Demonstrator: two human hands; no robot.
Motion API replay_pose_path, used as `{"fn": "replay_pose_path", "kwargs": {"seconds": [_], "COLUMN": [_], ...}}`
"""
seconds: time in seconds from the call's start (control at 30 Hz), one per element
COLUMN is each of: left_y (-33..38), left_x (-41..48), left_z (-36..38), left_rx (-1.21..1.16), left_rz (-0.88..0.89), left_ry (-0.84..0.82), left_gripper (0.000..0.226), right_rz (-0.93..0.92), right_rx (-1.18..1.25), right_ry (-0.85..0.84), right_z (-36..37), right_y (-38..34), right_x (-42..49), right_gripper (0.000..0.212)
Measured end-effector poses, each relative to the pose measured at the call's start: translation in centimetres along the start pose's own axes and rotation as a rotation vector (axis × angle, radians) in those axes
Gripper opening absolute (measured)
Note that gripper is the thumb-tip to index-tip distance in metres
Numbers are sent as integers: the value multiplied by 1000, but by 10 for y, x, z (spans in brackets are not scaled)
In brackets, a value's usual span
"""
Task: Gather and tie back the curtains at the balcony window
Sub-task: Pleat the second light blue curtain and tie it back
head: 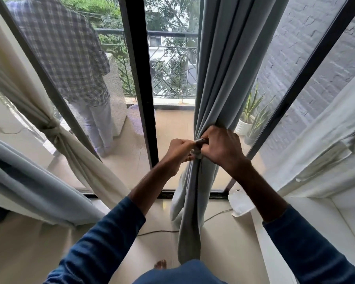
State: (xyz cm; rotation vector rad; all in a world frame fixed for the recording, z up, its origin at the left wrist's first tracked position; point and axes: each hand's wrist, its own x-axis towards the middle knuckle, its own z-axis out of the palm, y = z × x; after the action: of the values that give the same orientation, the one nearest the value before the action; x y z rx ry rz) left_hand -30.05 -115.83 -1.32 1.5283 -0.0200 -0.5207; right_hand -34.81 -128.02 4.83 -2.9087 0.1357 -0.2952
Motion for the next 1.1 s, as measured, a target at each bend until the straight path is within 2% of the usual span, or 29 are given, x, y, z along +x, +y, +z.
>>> {"fn": "replay_pose_path", "kwargs": {"seconds": [0.1, 0.27, 0.37, 0.43, 0.53, 0.6, 0.67, 0.8, 0.87, 1.1], "left_y": [-4, -16, -17, -17, -20, -22, -23, -23, -25, -36], "left_x": [-4, -3, -6, -3, 4, 10, 14, 18, 20, 22], "left_z": [6, 11, 9, 1, -13, -20, -22, -20, -19, -16], "left_rx": [-7, -13, -89, -216, -436, -496, -525, -489, -468, -434], "left_rz": [44, 85, 106, 95, -2, -49, -60, -31, -34, -8], "left_ry": [1, 8, -44, -75, -99, -82, -59, -101, -119, -105], "left_gripper": [15, 11, 18, 15, 20, 23, 20, 29, 20, 30], "right_rz": [-24, -80, -99, -108, -104, -125, -176, -265, -256, -183], "right_rx": [-133, -259, -199, -30, 209, 317, 381, 254, 179, 243], "right_ry": [-126, -277, -373, -439, -314, -211, -210, -315, -312, -71], "right_z": [-9, -14, -20, -17, -2, 2, 1, 3, 9, 18], "right_y": [-8, -12, -5, 7, 26, 32, 31, 25, 24, 22], "right_x": [9, 22, 30, 35, 34, 26, 18, 7, 8, 19], "right_gripper": [28, 18, 18, 18, 19, 21, 12, 11, 11, 11]}}
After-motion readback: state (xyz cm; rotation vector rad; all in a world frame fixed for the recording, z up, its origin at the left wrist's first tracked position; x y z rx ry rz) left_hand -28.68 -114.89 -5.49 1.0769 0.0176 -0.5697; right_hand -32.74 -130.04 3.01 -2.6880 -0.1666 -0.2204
